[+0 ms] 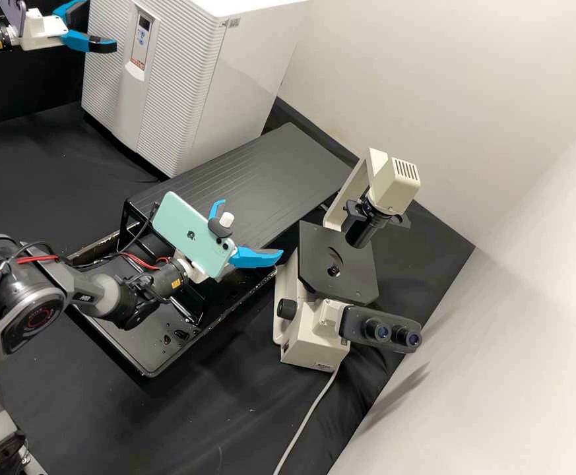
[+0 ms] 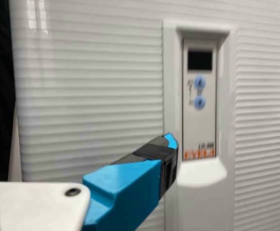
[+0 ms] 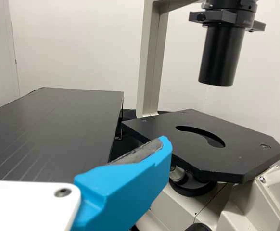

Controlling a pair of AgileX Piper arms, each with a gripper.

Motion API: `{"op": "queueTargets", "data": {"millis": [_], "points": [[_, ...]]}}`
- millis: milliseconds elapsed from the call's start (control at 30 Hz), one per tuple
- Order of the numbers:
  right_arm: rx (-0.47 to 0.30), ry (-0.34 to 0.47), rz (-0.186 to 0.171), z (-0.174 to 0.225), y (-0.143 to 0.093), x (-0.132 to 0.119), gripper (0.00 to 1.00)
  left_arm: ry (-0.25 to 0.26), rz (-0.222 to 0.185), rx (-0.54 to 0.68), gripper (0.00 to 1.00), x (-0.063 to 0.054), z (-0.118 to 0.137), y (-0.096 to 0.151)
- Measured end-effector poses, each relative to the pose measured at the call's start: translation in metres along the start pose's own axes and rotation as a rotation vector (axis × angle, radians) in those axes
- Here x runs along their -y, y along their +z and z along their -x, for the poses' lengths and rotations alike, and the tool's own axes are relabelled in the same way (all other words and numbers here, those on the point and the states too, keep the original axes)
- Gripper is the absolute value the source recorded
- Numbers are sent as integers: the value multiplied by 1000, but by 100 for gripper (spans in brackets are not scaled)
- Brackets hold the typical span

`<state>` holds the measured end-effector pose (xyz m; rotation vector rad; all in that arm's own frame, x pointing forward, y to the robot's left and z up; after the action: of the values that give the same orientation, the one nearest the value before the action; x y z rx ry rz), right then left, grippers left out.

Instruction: Open the incubator door

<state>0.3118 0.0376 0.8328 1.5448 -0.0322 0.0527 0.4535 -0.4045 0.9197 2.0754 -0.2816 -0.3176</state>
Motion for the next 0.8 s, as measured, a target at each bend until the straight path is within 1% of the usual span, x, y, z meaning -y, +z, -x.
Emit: {"op": "queueTargets", "data": {"millis": [67, 367, 633, 800], "points": [[0, 0, 0, 0, 0, 0, 100, -17, -6, -10, 100, 2, -1, -2], [0, 0, 0, 0, 0, 0, 100, -21, -6, -13, 100, 2, -1, -2], [0, 0, 0, 0, 0, 0, 100, -1, -21, -9, 100, -8, 1, 1], [0, 0, 0, 0, 0, 0, 100, 4, -24, -6, 100, -9, 0, 1]]}}
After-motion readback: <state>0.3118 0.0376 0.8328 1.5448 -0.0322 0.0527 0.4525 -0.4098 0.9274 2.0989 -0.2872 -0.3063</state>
